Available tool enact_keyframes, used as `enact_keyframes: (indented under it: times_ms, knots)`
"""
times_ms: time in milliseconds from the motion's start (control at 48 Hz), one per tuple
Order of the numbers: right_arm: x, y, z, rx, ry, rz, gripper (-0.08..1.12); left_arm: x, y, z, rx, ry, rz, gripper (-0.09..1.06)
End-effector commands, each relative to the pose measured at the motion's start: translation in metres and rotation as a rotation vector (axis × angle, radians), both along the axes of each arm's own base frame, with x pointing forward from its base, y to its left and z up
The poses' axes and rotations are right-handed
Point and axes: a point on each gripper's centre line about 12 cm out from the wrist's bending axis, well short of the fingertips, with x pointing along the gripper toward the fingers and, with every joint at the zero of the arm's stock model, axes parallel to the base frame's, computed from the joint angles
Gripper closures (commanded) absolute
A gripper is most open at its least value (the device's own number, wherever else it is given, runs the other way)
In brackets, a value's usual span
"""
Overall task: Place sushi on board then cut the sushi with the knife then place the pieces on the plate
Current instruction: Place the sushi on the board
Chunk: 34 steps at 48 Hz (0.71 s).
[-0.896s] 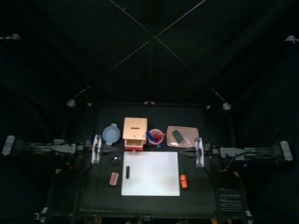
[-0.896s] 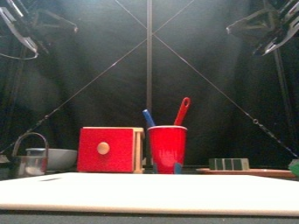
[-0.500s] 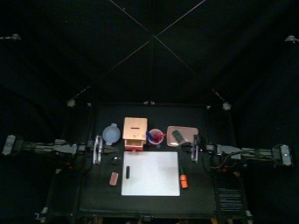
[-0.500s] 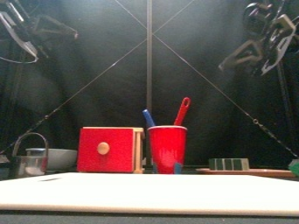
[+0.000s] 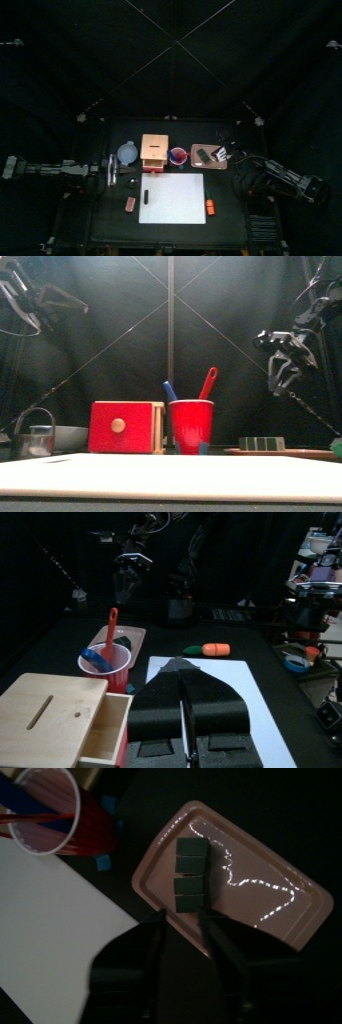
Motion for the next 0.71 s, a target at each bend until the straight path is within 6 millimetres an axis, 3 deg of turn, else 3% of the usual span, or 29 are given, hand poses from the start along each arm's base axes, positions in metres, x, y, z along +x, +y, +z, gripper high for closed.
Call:
enact_keyframes:
  times_ms: [21, 375, 708]
  knots:
    - [0.018, -0.006, -0.002, -0.032, 0.017, 0.028, -0.01, 0.002, 0.001, 0.005, 0.002, -0.012, 0.005, 0.99]
    - [0.062, -0.02, -0.039, -0.078, 0.175, 0.122, 0.0, 0.001, 0.002, 0.0, -0.003, 0.001, 0.011, 0.99]
    - [0.069, -0.03, -0.068, -0.056, 0.278, 0.108, 0.0, -0.001, 0.002, -0.009, -0.009, 0.022, 0.011, 0.99]
